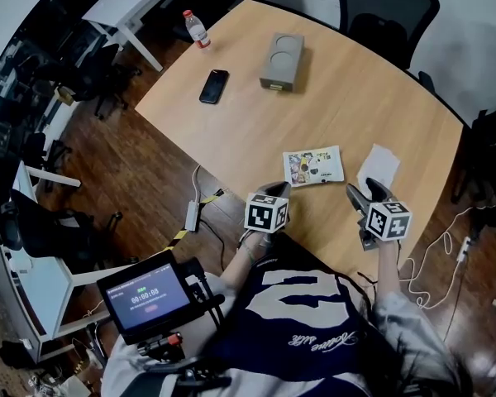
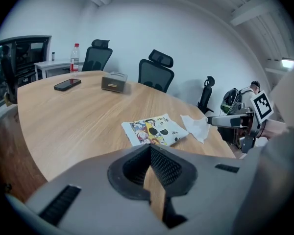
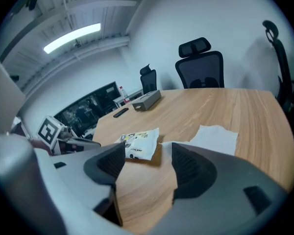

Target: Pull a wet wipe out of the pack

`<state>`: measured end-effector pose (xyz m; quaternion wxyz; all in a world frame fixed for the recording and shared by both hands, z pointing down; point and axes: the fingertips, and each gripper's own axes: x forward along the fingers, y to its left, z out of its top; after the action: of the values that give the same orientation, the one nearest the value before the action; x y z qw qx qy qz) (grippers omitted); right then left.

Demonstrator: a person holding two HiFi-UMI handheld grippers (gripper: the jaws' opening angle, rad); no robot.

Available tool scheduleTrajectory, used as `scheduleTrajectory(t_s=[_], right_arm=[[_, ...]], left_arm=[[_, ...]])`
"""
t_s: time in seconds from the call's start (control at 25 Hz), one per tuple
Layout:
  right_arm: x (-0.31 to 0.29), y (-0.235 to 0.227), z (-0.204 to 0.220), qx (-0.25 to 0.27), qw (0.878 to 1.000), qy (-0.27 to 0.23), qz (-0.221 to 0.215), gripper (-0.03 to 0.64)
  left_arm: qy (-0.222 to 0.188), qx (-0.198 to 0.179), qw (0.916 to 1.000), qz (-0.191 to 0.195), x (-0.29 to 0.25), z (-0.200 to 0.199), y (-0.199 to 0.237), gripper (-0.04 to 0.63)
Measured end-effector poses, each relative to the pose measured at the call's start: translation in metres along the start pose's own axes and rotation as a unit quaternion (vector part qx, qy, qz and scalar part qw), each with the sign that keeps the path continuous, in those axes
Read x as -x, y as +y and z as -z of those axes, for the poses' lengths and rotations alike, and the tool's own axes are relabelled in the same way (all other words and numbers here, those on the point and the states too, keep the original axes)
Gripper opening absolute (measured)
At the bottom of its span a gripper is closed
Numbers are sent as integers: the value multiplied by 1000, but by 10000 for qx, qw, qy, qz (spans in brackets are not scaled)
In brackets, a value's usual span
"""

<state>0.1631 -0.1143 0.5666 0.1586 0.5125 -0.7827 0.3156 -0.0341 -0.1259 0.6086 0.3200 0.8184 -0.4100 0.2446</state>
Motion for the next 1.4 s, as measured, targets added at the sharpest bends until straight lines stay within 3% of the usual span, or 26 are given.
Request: scheduleTrajectory(t_s=[0.16, 0.36, 0.64, 0.76, 1.04, 1.4], right_arm=[[8, -2, -4, 664, 9970, 99, 386, 282], [35, 10, -27, 306, 9976, -559, 285, 278], [62, 35, -50, 80, 9902, -1379, 194, 264], [72, 40, -51, 84, 9858, -1644, 325, 150], [73, 50, -42, 19, 9832, -1702, 666, -6], [88, 63, -44, 243, 9867, -1559, 398, -8]], left_arm=[[-61, -29, 10000, 28, 3, -3, -3, 3], [-302, 71, 9992, 254, 10, -15, -18, 3], [-850, 53, 9925, 882, 29, -42, -57, 3], [-1053, -25, 9878, 1144, 39, -49, -73, 3], [-1325, -54, 9820, 1343, 61, -55, -83, 3], [-1513, 62, 9827, 1066, 86, -50, -102, 3]])
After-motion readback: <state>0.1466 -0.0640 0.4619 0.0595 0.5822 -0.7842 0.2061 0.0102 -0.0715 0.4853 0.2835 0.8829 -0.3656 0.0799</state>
